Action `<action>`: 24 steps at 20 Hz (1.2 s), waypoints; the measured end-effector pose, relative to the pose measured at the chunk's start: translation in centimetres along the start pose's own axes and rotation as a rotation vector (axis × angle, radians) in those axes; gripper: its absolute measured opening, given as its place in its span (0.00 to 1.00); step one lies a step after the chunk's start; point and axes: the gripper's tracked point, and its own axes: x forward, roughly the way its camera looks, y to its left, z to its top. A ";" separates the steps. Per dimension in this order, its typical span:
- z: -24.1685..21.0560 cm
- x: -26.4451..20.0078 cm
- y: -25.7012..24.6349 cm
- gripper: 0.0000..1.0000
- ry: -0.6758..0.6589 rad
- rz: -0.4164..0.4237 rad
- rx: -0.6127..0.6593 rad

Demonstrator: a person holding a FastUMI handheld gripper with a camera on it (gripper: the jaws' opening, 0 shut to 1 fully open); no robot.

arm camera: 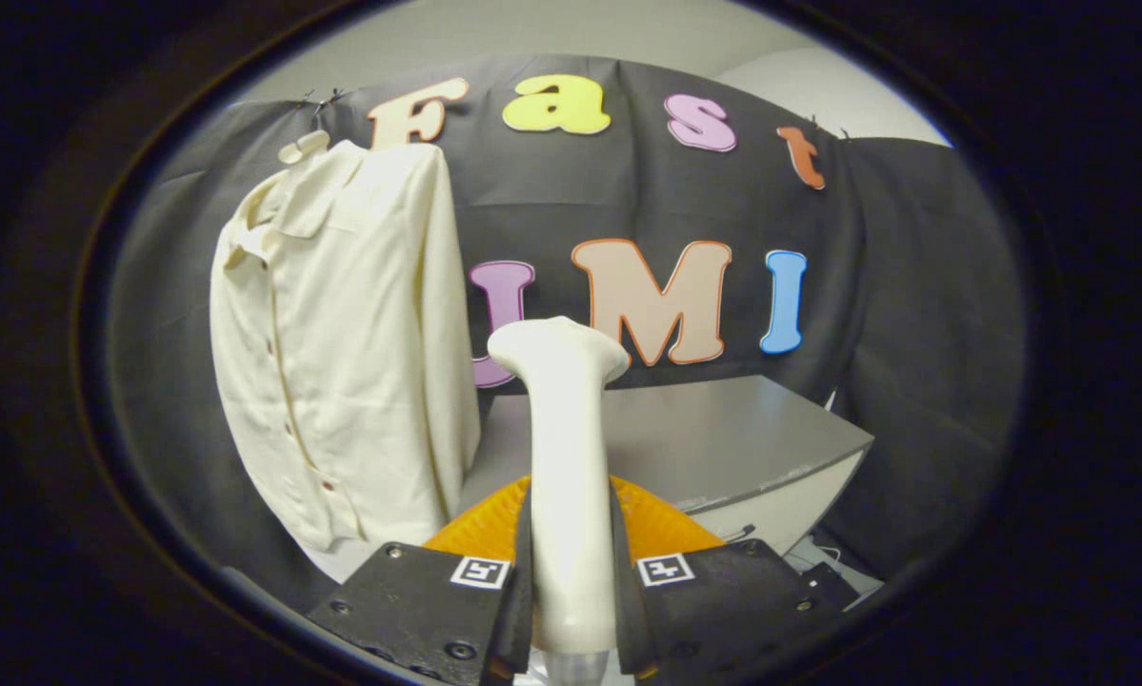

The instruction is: Iron the clothes twice with a garment steamer, once on the left side and once on the right side.

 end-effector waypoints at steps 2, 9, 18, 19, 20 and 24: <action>0.1 -3.3 3.1 0.35 -0.012 -0.001 0.022; -0.2 -8.9 14.0 0.35 -0.055 0.033 -0.016; 1.0 -7.6 27.1 0.34 -0.100 0.181 -0.089; 0.9 -7.1 28.0 0.34 -0.104 0.189 -0.082; 1.2 -6.6 28.9 0.34 -0.127 0.194 -0.071; -0.3 -3.4 32.5 0.34 -0.100 0.234 -0.055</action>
